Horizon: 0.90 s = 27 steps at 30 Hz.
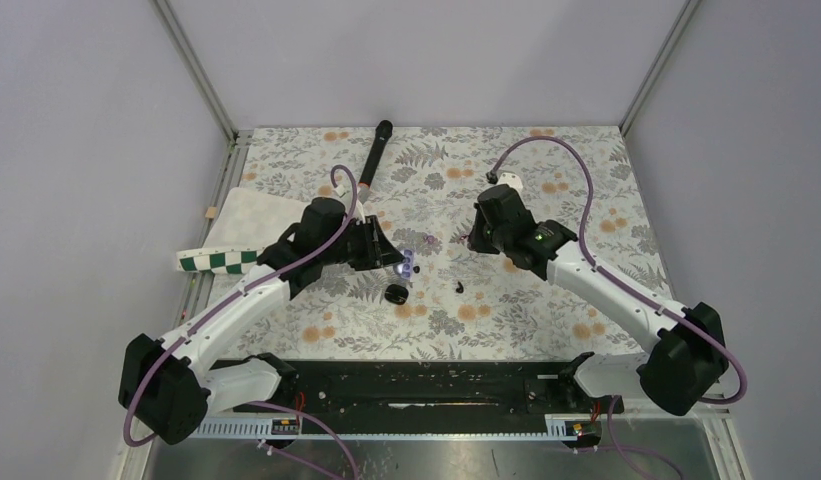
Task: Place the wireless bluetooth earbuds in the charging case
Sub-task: Pick up the right earbud from the center of the board, then place the right earbud at the center of the board.
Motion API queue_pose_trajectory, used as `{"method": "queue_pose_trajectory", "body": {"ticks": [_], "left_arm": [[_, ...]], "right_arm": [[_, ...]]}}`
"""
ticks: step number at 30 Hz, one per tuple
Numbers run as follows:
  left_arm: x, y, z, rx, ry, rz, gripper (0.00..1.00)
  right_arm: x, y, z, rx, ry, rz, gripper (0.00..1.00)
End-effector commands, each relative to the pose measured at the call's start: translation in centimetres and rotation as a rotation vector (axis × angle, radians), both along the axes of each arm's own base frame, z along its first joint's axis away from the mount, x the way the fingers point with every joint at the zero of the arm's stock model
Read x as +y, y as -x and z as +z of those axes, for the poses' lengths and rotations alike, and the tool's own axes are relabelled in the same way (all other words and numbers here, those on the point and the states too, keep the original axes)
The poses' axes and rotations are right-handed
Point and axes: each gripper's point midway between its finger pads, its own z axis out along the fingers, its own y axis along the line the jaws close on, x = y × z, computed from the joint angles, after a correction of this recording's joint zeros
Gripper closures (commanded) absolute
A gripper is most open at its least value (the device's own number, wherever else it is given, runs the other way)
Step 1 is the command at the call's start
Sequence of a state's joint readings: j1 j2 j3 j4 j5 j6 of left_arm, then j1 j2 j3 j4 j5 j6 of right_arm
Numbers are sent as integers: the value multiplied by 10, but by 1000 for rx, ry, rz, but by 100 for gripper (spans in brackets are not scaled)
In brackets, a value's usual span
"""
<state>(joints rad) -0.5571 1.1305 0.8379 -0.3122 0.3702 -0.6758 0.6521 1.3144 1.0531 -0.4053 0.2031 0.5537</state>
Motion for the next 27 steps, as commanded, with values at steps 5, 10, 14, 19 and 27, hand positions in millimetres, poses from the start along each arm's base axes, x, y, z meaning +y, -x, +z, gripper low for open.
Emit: {"method": "queue_pose_trajectory", "body": {"ticks": [5, 10, 14, 19, 27], "left_arm": [[-12, -5, 31, -73, 88, -19, 100], [-8, -1, 20, -57, 71, -16, 100], [-6, 1, 14, -46, 65, -18, 100], [-6, 3, 11, -45, 61, -22, 100], [-6, 2, 9, -43, 56, -21, 100]], "right_arm": [[-20, -10, -14, -27, 87, -148, 100], [-47, -1, -73, 80, 130, -334, 100], [-49, 6, -106, 136, 77, -415, 100], [-47, 13, -125, 185, 62, -434, 95], [-39, 11, -122, 197, 57, -375, 81]]}}
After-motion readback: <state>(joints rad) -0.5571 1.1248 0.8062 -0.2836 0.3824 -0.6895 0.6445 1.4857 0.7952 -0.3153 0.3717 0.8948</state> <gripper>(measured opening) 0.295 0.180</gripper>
